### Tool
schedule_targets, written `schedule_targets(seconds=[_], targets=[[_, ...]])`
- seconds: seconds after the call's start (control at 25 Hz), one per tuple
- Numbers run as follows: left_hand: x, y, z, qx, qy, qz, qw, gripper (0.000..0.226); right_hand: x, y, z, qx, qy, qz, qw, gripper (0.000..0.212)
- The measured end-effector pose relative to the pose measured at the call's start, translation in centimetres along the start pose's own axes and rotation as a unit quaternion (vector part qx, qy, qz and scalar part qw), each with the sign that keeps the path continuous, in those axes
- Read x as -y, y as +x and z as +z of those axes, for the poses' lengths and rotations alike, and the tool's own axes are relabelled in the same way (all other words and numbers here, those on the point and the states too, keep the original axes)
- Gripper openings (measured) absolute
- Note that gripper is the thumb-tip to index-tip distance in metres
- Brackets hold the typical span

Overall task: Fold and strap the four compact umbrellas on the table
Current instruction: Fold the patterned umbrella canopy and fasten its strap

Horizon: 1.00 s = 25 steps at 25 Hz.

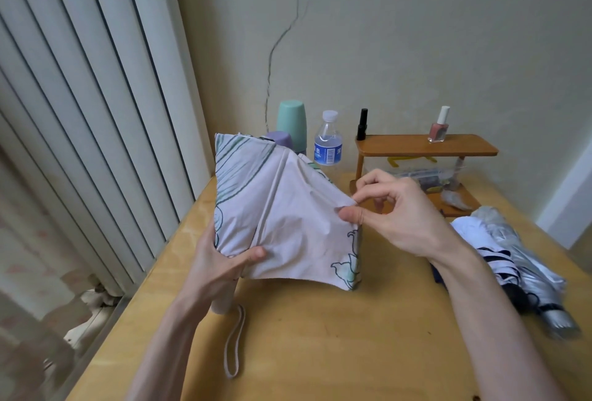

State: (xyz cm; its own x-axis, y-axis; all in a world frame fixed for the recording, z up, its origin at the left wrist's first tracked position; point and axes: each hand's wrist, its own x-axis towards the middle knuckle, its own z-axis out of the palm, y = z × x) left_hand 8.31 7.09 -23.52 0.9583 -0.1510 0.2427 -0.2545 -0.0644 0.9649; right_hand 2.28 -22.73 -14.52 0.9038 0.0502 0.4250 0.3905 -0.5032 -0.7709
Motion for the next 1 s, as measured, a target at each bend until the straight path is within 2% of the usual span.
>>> schedule_targets(seconds=[0.16, 0.24, 0.36, 0.44, 0.52, 0.6, 0.64, 0.68, 0.76, 0.84, 0.92, 1.0], targets=[[-0.1, 0.0, 0.4, -0.009, -0.022, -0.010, 1.000, 0.109, -0.1, 0.1, 0.9, -0.024, 0.100, 0.008, 0.995, 0.020], [-0.2, 0.0, 0.4, -0.015, -0.028, -0.010, 0.999, 0.104, -0.1, 0.2, 1.3, -0.019, 0.092, 0.010, 0.995, 0.020], [-0.2, 0.1, 0.4, -0.017, -0.039, -0.017, 0.999, 0.100, 0.2, 0.5, 1.1, -0.056, 0.075, 0.017, 0.995, 0.013], [-0.2, 0.1, 0.5, -0.018, -0.040, -0.016, 0.999, 0.101, 0.3, 0.5, 1.2, -0.075, 0.089, 0.009, 0.993, 0.024], [0.0, 0.2, 0.7, -0.028, -0.046, -0.022, 0.998, 0.102, 0.6, 0.5, 1.7, -0.085, 0.154, -0.001, 0.984, 0.037], [0.3, 0.2, 1.0, -0.037, -0.057, -0.026, 0.997, 0.098, 0.8, 0.4, 2.1, -0.080, 0.214, 0.017, 0.973, 0.049], [0.4, 0.1, 1.1, -0.040, -0.063, -0.028, 0.997, 0.097, 0.7, 0.3, 2.3, -0.076, 0.209, 0.035, 0.974, 0.050], [0.4, 0.2, 1.2, -0.043, -0.069, -0.028, 0.996, 0.096, 0.6, 0.2, 2.5, -0.074, 0.178, 0.059, 0.979, 0.046], [0.2, 0.3, 1.4, -0.052, -0.079, -0.026, 0.995, 0.096, 0.1, 0.3, 2.7, -0.085, 0.096, 0.098, 0.987, 0.024], [-0.1, 0.4, 1.6, -0.068, -0.090, -0.029, 0.993, 0.097, -0.4, 0.4, 2.8, -0.109, 0.083, 0.110, 0.984, 0.005], [-0.1, 0.4, 1.9, -0.084, -0.100, -0.037, 0.991, 0.098, -0.1, 0.5, 2.7, -0.110, 0.133, 0.106, 0.979, 0.023], [0.0, 0.5, 2.2, -0.094, -0.111, -0.044, 0.988, 0.101, 0.4, 0.4, 2.7, -0.080, 0.186, 0.090, 0.975, 0.031]])
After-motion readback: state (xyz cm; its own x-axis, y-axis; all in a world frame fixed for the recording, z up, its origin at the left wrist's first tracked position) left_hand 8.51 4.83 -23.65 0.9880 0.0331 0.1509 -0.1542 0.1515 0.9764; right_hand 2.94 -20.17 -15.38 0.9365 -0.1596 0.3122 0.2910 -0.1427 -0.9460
